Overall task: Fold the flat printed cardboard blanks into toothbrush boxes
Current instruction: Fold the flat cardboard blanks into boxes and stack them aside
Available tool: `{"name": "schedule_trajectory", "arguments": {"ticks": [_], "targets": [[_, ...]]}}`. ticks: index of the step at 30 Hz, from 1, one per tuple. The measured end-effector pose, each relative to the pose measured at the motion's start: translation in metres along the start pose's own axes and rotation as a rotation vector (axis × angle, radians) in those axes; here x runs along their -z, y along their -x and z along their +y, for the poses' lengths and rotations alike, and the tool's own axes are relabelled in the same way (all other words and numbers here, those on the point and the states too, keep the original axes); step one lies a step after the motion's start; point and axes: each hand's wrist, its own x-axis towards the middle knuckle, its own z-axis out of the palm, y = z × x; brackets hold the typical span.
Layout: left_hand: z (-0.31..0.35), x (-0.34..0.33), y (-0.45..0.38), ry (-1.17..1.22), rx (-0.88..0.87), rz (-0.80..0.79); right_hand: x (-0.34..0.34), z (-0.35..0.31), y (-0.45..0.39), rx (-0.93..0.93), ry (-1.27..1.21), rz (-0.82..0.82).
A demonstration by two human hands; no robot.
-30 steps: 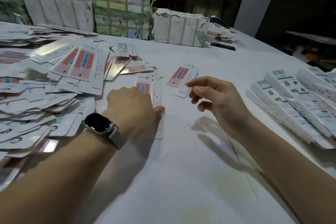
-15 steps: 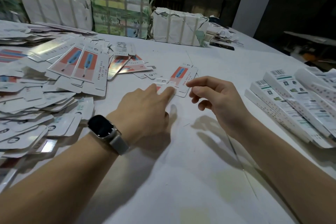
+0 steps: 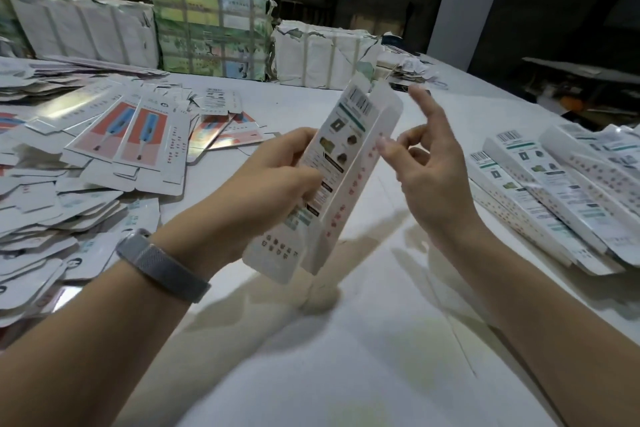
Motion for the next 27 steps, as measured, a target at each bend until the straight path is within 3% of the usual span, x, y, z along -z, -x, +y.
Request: {"name": "schedule_trajectory", "arguments": {"ticks": [3,8,11,13,15,17,18,24,27], "targets": [[-0.001,-0.006,0.002,0.219,0.049,-0.18,-0.001,-0.001,0.0,0.078,0.025,-0.074],[-0.013,-0.015,0.004,0.525,0.021,-0.292,-0.005,0.0,0.006,0.088,0.112,-0.163],[-0.015,-0.015,-0.007,0.353,-0.127,-0.14,-0.003,0.001,0.004,0.056,0.123,-0.178],[-0.02,-0.011,-0.006,0.443,-0.158,-0.05,-0.001,-0.001,0.001,0.059,0.115,-0.217],[-0.017,-0.016,-0.009,0.422,-0.136,-0.134,0.003,-0.002,-0.001,0.058,0.076,-0.234],[-0.007,-0.015,-0.008,0.561,0.037,-0.321,0.006,-0.001,-0.003,0.043,0.039,-0.22],[-0.013,-0.012,-0.003,0.59,0.039,-0.4,0.006,0.0,-0.004,0.041,0.027,-0.208],[-0.013,-0.015,0.0,0.771,0.066,-0.358,-0.001,0.003,0.002,0.053,0.02,-0.293],[-0.011,-0.019,0.001,0.751,0.06,-0.222,-0.002,0.004,0.003,0.035,-0.009,-0.299]]}}
